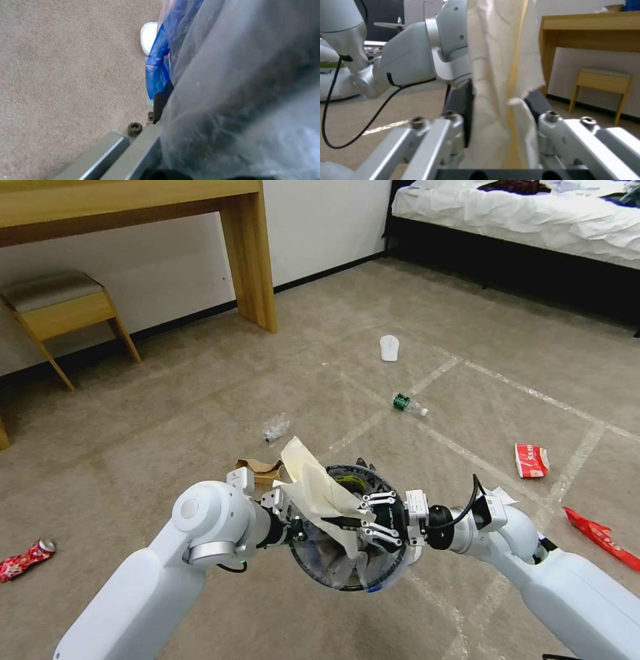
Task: Pick up the trash bin and place the garbage on the floor into it.
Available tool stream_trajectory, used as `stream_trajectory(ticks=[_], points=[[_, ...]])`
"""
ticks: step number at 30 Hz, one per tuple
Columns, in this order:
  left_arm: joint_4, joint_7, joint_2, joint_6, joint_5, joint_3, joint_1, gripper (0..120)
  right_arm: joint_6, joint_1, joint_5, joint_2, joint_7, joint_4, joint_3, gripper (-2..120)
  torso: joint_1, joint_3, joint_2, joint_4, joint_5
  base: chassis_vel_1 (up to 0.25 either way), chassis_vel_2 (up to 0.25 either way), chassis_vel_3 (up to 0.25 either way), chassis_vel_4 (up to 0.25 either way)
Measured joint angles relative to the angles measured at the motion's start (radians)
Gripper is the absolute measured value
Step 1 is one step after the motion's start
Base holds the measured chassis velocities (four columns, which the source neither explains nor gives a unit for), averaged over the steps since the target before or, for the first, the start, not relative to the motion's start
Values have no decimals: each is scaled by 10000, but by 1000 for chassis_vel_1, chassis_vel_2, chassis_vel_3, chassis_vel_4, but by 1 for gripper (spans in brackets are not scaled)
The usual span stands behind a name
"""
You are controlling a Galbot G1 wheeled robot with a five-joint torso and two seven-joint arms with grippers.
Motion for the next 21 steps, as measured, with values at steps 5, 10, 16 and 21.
stream_trajectory(ticks=[5, 10, 16, 21], points=[[36, 77, -13, 0, 137, 22, 129, 0, -98, -13, 11, -9, 32, 83, 30, 59, 0, 0, 0, 1, 0, 0, 0, 0, 0], [53, 106, -21, 0, 146, -14, 76, 0, -145, -65, 11, -93, 14, 105, 122, 77, 0, 0, 0, -1, 0, 0, 0, 0, 0], [91, 141, -19, 0, 169, -46, 40, 0, -151, -165, 1, -115, -9, 154, 222, 95, 0, 0, 0, 0, 1, 0, 0, 0, 0], [112, 159, -20, 0, 242, -70, 89, 0, -156, -231, 13, -181, -66, 233, 335, 100, 0, 0, 1, 0, 0, 0, 0, 0, 0]])
